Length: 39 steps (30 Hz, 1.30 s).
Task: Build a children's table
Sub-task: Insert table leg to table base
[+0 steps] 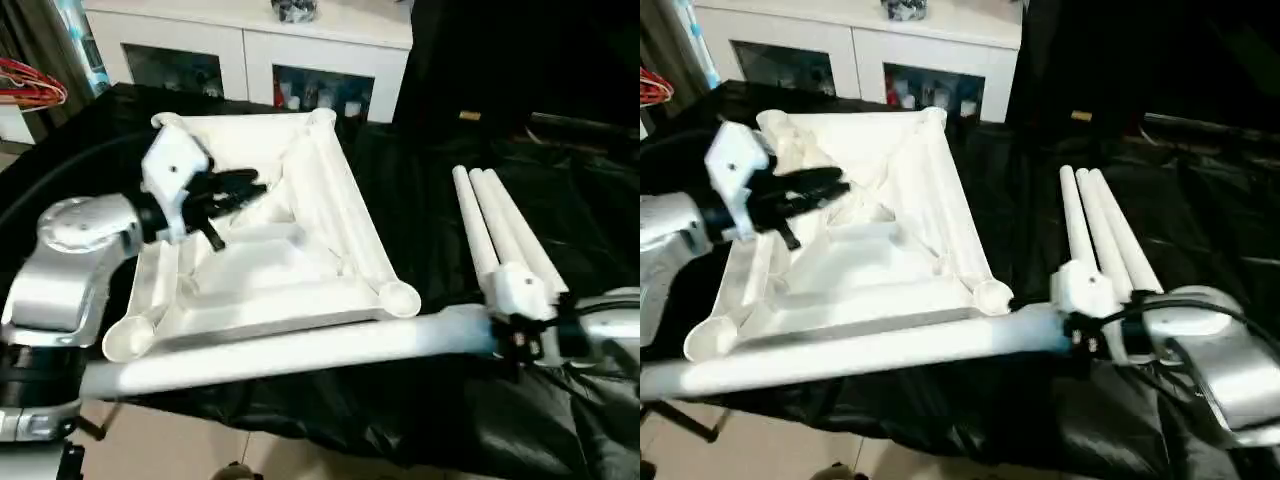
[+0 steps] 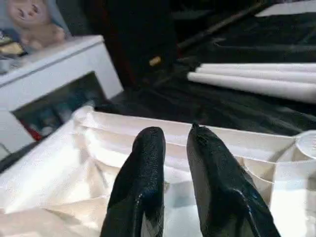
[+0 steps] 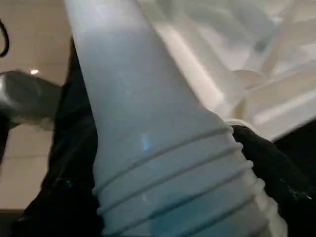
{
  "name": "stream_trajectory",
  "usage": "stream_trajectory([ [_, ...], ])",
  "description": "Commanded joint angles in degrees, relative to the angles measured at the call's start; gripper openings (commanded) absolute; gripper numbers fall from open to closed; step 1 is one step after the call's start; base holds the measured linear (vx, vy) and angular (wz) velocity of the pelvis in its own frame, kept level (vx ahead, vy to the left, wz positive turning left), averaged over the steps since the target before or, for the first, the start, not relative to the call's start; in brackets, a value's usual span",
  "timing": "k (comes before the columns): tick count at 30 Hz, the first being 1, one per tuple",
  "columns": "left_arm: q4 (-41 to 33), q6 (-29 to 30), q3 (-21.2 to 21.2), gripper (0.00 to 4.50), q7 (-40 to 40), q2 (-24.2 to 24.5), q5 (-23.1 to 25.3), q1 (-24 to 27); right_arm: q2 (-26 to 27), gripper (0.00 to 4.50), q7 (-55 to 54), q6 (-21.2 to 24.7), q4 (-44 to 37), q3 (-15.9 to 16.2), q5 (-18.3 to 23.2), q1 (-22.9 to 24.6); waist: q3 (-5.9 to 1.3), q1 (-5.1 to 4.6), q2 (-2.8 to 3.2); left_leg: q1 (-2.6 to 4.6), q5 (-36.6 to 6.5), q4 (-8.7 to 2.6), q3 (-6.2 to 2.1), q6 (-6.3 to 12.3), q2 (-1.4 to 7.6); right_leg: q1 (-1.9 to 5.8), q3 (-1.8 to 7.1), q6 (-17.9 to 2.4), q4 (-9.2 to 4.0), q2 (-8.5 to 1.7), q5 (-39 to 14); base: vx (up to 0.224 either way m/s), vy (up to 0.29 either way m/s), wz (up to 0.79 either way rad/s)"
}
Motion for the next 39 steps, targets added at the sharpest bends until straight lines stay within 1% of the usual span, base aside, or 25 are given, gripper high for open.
stream_trajectory([
  [1, 0.45, -0.23, 0.85, 1.01, 1.68, 0.12, 0.02, -1.51, -0.65, 3.17, 0.06, 1.01, -2.19, -2.00, 2.53, 0.34, -3.50, -0.05, 0.03, 0.79, -11.60, -4.02, -1.04, 2.54, 3.14, 2.56, 2.88, -8.73, -4.62, -3.89, -17.83, 0.000, 0.000, 0.00],
  [4, 0.98, -0.64, 1.75, 1.01, 3.20, -0.09, 0.10, -2.92, -1.74, 3.17, 0.03, 1.78, -3.69, -3.42, 3.28, 2.42, -3.49, -0.07, 0.13, 0.63, -11.64, -4.09, -1.18, 2.29, 3.14, 2.68, 2.84, -8.76, -4.59, -3.97, -17.39, 0.000, 0.000, 0.00],
  [5, 1.21, -0.66, 1.88, 1.01, 3.43, -0.07, 0.14, -3.24, -2.04, 3.17, 0.05, 1.98, -3.95, -3.76, 3.43, 2.82, -3.37, -0.02, 0.33, 0.63, -11.77, -4.09, -1.14, 2.33, 3.11, 2.61, 2.88, -8.66, -4.70, -3.95, -17.45, 0.000, 0.000, 0.00],
  [6, 1.26, -0.66, 1.91, 1.01, 3.48, -0.07, 0.15, -3.30, -2.09, 3.17, 0.05, 2.02, -4.00, -3.82, 3.47, 2.90, -3.40, -0.01, 0.15, 0.79, -12.21, -4.03, -1.10, 2.32, 3.11, 2.58, 2.89, -8.68, -4.74, -3.88, -17.47, 0.000, 0.000, 0.00],
  [7, 1.86, -0.60, 1.87, 1.01, 3.58, 0.28, 0.05, -3.82, -3.29, 3.17, 0.18, 2.80, -4.83, -4.60, 3.75, 3.95, -3.25, -0.06, 0.42, 0.59, -12.11, -4.13, -1.21, 2.27, 3.09, 2.67, 2.88, -8.69, -4.68, -3.96, -17.55, 0.000, 0.000, 0.00],
  [9, 1.79, -0.57, 1.84, 1.01, 3.65, 0.39, 0.06, -3.80, -3.88, 3.17, 0.29, 3.03, -5.17, -4.99, 3.89, 4.49, -3.26, -0.07, 0.31, 0.78, -12.33, -4.08, -1.19, 2.30, 3.15, 2.58, 2.89, -8.50, -4.78, -3.91, -17.65, 0.000, 0.000, 0.00],
  [10, 2.52, -1.29, 1.74, 1.01, 4.08, 0.49, 0.56, -4.01, -4.84, 3.17, 0.51, 3.05, -5.11, -5.48, 3.68, 5.05, -3.21, -0.13, 0.30, 0.62, -12.42, -4.09, -1.22, 2.38, 3.10, 2.69, 2.87, -8.55, -4.80, -3.92, -17.72, 0.000, 0.000, 0.00],
  [12, 3.67, -2.26, 1.68, 1.01, 4.70, 0.54, 1.05, -4.38, -5.45, 3.17, 0.38, 3.03, -4.87, -6.18, 3.59, 5.49, -3.16, -0.13, 0.58, 0.74, -12.91, -4.05, -1.21, 2.39, 3.04, 2.56, 2.84, -8.54, -4.92, -3.88, -18.15, 0.000, 0.000, 0.00],
  [14, 4.35, -2.86, 1.68, 1.01, 5.20, 0.54, 1.39, -4.62, -5.68, 3.17, 0.16, 3.02, -4.67, -6.65, 3.64, 5.67, -3.27, -0.20, 0.39, 0.65, -12.82, -4.03, -1.25, 2.41, 3.02, 2.69, 2.78, -8.42, -4.85, -3.84, -17.91, 0.000, 0.000, 0.00],
  [16, 5.95, -3.64, 1.73, 1.01, 6.26, 0.68, 2.21, -5.32, -6.08, 3.17, -0.07, 3.21, -4.59, -7.59, 4.00, 6.11, -3.33, -0.20, 0.89, 0.65, -12.70, -4.03, -1.38, 2.34, 3.07, 2.73, 2.73, -8.89, -4.71, -3.87, -16.81, 0.000, 0.000, 0.00],
  [17, 6.63, -3.85, 1.73, 1.01, 6.65, 0.80, 2.59, -5.63, -6.38, 3.17, -0.18, 3.39, -4.71, -7.96, 4.32, 6.36, -3.32, -0.22, 0.69, 0.76, -12.95, -3.98, -1.31, 2.43, 3.04, 2.70, 2.70, -8.91, -4.80, -3.76, -16.73, 0.000, 0.000, 0.00],
  [18, 7.74, -4.38, 1.37, 1.01, 6.64, 1.33, 3.37, -5.94, -6.81, 3.17, -0.29, 3.40, -4.46, -8.64, 4.45, 6.77, -3.34, -0.13, 0.87, 0.81, -13.00, -3.97, -1.33, 2.42, 3.02, 2.71, 2.73, -9.02, -4.78, -3.79, -16.72, 0.000, 0.000, 0.00],
  [20, 9.27, -5.27, 0.87, 1.01, 6.42, 2.09, 4.25, -6.20, -7.57, 3.17, -0.48, 3.30, -3.93, -9.56, 4.64, 7.43, -3.31, -0.08, 0.88, 0.78, -13.25, -3.98, -1.36, 2.40, 3.02, 2.78, 2.73, -8.83, -4.86, -3.85, -16.90, 0.000, 0.000, 0.00],
  [25, 11.36, -6.12, 0.78, 1.01, 6.99, 3.02, 5.08, -5.74, -9.56, 3.17, 0.13, 2.75, -1.89, -13.10, 4.43, 9.54, -3.25, -0.06, 1.00, 0.70, -13.13, -3.98, -1.35, 2.67, 3.05, 2.81, 2.67, -9.76, -4.80, -3.92, -16.29, 0.000, 0.000, 0.00],
  [26, 11.36, -6.12, 0.78, 1.01, 6.99, 3.02, 5.08, -5.74, -9.56, 3.17, 0.13, 2.75, -1.89, -13.10, 4.43, 9.54, -3.26, -0.06, 0.99, 0.70, -13.24, -3.96, -1.34, 2.69, 3.05, 2.83, 2.67, -9.76, -4.83, -3.96, -16.47, 0.000, 0.000, 0.00],
  [27, 11.95, -6.20, 0.99, 1.01, 7.46, 3.11, 5.17, -5.60, -9.86, 3.17, 0.03, 2.96, -1.12, -14.82, 4.70, 9.78, -3.24, -0.10, 0.75, 0.66, -13.30, -3.95, -1.34, 2.73, 3.04, 2.84, 2.64, -9.77, -4.86, -3.99, -16.95, 0.000, 0.000, 0.00],
  [30, 12.64, -6.31, 1.22, 1.01, 8.20, 3.31, 5.57, -5.37, -10.30, 3.17, -0.23, 2.91, 0.29, -16.88, 4.86, 9.78, -3.25, -0.05, 0.86, 0.74, -13.08, -3.85, -1.32, 2.89, 3.04, 2.81, 2.62, -9.79, -4.88, -3.97, -17.39, 0.000, 0.000, 0.00],
  [31, 13.49, -6.48, 1.56, 1.01, 8.41, 3.32, 5.52, -5.27, -10.70, 3.17, -0.60, 2.65, 1.66, -18.54, 5.13, 9.94, -3.26, -0.02, 0.82, 0.70, -12.68, -3.84, -1.32, 3.01, 3.00, 2.86, 2.60, -9.78, -4.89, -3.97, -17.19, 0.000, 0.000, 0.00],
  [32, 14.18, -6.47, 1.88, 1.01, 8.58, 3.27, 5.38, -5.28, -10.96, 3.17, -0.86, 2.47, 2.59, -19.52, 5.30, 10.08, -3.24, 0.07, 1.09, 0.74, -12.73, -3.83, -1.33, 3.04, 3.00, 2.82, 2.60, -9.88, -4.91, -4.04, -17.25, 0.000, 0.000, 0.00],
  [33, 14.82, -6.42, 2.33, 1.01, 9.00, 3.21, 5.30, -4.98, -11.14, 3.17, -1.30, 1.96, 3.93, -20.67, 5.15, 10.45, -3.26, -0.01, 1.06, 0.74, -12.88, -3.75, -1.26, 3.14, 2.93, 2.79, 2.56, -10.05, -5.01, -3.97, -17.05, 0.000, 0.000, 0.00],
  [34, 15.23, -6.39, 2.59, 1.01, 9.27, 3.20, 5.29, -4.81, -11.21, 3.17, -1.60, 1.66, 4.71, -21.23, 4.97, 10.63, -3.34, 0.09, 1.42, 0.75, -12.84, -3.70, -1.26, 3.12, 2.86, 2.80, 2.54, -10.17, -4.99, -3.93, -16.56, 0.000, 0.000, 0.00],
  [35, 15.53, -6.30, 2.75, 1.01, 9.58, 3.20, 5.38, -4.61, -11.24, 3.17, -1.85, 1.18, 5.36, -21.62, 4.69, 10.89, -3.35, 0.04, 1.30, 0.72, -12.95, -3.69, -1.26, 3.14, 2.89, 2.81, 2.53, -10.33, -4.96, -3.96, -16.32, 0.000, 0.000, 0.00],
  [36, 15.99, -6.17, 3.07, 1.01, 10.16, 3.23, 5.57, -4.09, -11.13, 3.17, -2.37, 0.29, 6.71, -22.50, 4.21, 11.51, -3.46, 0.07, 1.59, 0.65, -12.85, -3.64, -1.26, 3.16, 2.83, 2.94, 2.44, -10.56, -4.96, -3.96, -15.90, 0.000, 0.000, 0.00],
  [38, 16.88, -5.76, 3.79, 1.01, 11.15, 3.06, 5.39, -3.58, -10.36, 3.17, -3.14, -0.60, 8.55, -23.75, 3.68, 12.51, -3.51, 0.09, 1.42, 0.57, -12.57, -3.55, -1.22, 3.49, 2.72, 3.04, 2.36, -10.58, -5.00, -3.91, -15.96, 0.000, 0.000, 0.00],
  [39, 17.28, -5.42, 4.32, 1.01, 11.94, 2.87, 5.26, -3.45, -9.76, 3.17, -3.89, -1.28, 9.16, -24.10, 3.18, 13.04, -3.66, 0.11, 1.82, 0.60, -12.29, -3.46, -1.24, 3.65, 2.67, 2.99, 2.28, -10.79, -4.96, -3.85, -15.61, 0.000, 0.000, 0.00],
])
